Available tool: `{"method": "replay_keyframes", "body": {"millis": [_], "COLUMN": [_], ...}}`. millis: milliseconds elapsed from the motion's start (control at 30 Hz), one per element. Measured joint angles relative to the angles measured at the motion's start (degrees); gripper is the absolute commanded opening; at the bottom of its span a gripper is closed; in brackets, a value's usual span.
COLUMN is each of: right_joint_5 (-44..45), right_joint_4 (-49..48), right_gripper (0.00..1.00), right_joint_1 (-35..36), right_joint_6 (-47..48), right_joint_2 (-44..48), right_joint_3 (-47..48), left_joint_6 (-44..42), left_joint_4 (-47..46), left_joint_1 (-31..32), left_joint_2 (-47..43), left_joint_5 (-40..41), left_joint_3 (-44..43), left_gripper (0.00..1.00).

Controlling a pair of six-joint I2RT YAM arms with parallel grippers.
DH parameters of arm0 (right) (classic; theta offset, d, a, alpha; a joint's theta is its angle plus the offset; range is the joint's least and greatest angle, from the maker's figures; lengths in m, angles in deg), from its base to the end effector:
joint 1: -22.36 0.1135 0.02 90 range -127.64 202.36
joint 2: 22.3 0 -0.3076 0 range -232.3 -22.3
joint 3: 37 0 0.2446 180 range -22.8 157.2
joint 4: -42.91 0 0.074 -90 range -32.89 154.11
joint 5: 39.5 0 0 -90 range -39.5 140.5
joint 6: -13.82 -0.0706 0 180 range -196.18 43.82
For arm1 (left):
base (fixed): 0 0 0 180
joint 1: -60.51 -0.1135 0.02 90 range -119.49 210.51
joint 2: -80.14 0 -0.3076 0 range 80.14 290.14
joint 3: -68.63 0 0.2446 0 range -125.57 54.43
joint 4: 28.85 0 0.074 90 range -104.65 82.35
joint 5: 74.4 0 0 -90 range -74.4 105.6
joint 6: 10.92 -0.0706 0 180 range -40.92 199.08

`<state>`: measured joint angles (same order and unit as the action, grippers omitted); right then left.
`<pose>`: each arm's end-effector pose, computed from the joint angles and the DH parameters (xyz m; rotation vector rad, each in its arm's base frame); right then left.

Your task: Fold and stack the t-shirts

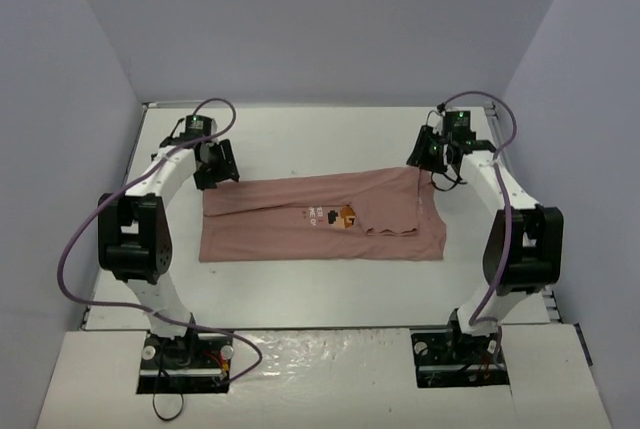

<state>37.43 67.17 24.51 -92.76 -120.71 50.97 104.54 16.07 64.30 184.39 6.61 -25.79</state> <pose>0.4220 0.0318 0.2922 0.1445 2.1865 0.4337 0.4180 -0.0387 0.2525 -0.4178 2.5227 -0.3995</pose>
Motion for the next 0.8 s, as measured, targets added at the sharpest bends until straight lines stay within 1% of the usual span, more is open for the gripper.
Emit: {"method": "replay_keyframes", "body": {"millis": [133, 267, 400, 567, 667, 800], "right_joint_5": [-4.5, -7.4, -9.2, -9.0, -5.6, -0.1], "right_joint_4": [-1.3, -3.9, -6.1, -9.3, -7.7, -4.3], "right_gripper": [0.37, 0.36, 0.36, 0.36, 0.36, 0.36], "right_joint_1": [0.5, -0.1, -1.4, -4.1, -5.4, -6.0], "right_joint_6": [-2.8, -4.9, -6.8, -7.6, -7.3, -6.3], "right_joint_2": [6.1, 6.8, 7.0, 9.9, 12.7, 15.1], "right_joint_3": [-9.5, -19.1, -27.9, -31.8, -33.1, -32.2], "left_joint_6": [-0.5, -1.1, -1.2, -0.8, -0.7, -0.8], "left_joint_4": [0.0, 0.4, 0.0, -0.5, -0.7, -0.8], "left_joint_1": [0.0, -0.1, -0.6, -1.7, -2.0, -2.4], "left_joint_2": [-2.3, -0.2, 1.7, 1.8, 1.8, 1.8], "left_joint_5": [-0.5, -0.2, 0.0, -0.1, 0.1, 1.0], "left_joint_3": [4.8, 8.3, 9.2, 9.2, 9.2, 9.1], "left_gripper": [0.57, 0.56, 0.56, 0.56, 0.56, 0.56]}}
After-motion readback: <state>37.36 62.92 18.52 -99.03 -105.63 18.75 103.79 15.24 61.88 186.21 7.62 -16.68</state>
